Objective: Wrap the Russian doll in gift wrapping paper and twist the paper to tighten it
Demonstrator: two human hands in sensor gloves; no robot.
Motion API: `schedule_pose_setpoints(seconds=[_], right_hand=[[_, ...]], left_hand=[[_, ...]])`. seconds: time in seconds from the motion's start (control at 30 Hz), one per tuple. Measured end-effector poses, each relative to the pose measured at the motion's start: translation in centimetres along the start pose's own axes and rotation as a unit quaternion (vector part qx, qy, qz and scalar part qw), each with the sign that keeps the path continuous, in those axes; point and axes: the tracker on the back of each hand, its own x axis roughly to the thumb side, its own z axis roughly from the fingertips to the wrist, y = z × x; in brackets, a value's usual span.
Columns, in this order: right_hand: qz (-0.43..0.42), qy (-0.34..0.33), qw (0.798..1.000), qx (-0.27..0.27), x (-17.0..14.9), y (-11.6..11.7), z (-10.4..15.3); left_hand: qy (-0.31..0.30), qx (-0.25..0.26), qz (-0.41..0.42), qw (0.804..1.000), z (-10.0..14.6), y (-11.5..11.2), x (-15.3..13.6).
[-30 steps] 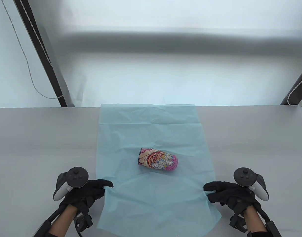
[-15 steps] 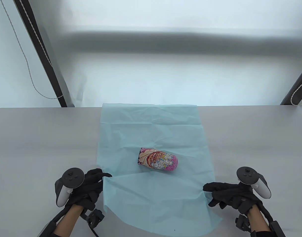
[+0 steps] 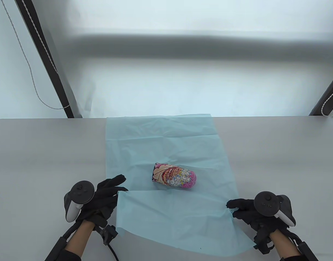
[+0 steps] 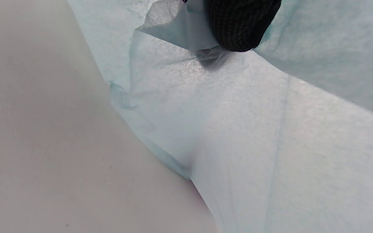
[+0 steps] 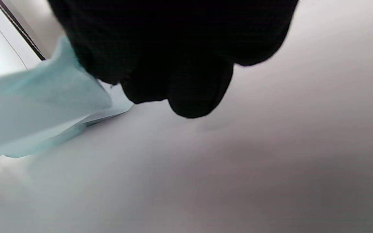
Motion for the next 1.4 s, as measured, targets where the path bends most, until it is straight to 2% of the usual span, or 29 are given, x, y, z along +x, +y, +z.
schedule_pose_setpoints(seconds=[0.13, 0.3, 0.37, 0.5, 0.57, 0.83, 0.97, 1.27, 1.4], right_hand=[[-0.022, 0.019, 0.999, 0.02, -0.2, 0.0, 0.2], [-0.06, -0.051, 0.996, 0.038, -0.1, 0.4, -0.1], [-0.08, -0.076, 0.994, 0.013, 0.1, 0.3, 0.0], [-0.149, -0.094, 0.982, 0.074, 0.3, 0.3, -0.5], [-0.137, -0.087, 0.982, 0.097, 0.2, 0.5, -0.6], [-0.13, -0.07, 0.984, 0.103, -0.3, 0.2, -0.6], [-0.13, -0.073, 0.986, 0.081, -0.7, -0.1, 0.0], [-0.176, -0.122, 0.977, 0.018, -0.4, -1.2, 0.7], [-0.226, -0.138, 0.96, 0.096, -0.2, -1.2, 0.7]], left_hand=[[0.008, -0.016, 0.007, 1.0, 0.0, 0.1, -0.5], [0.017, -0.017, 0.007, 1.0, 0.1, 0.1, -0.6], [0.019, -0.016, 0.003, 1.0, 0.1, 0.1, -0.6], [0.027, -0.011, -0.009, 1.0, 0.2, 0.0, -0.6], [0.032, -0.008, -0.013, 0.999, 0.2, 0.1, -0.6], [0.05, -0.028, -0.035, 0.998, 0.5, -0.1, -0.5], [0.055, -0.045, -0.053, 0.996, 0.6, -0.4, -0.3], [0.064, -0.068, -0.075, 0.993, 1.0, -0.8, 0.0], [0.073, -0.084, -0.073, 0.991, 1.3, -0.7, 0.0]])
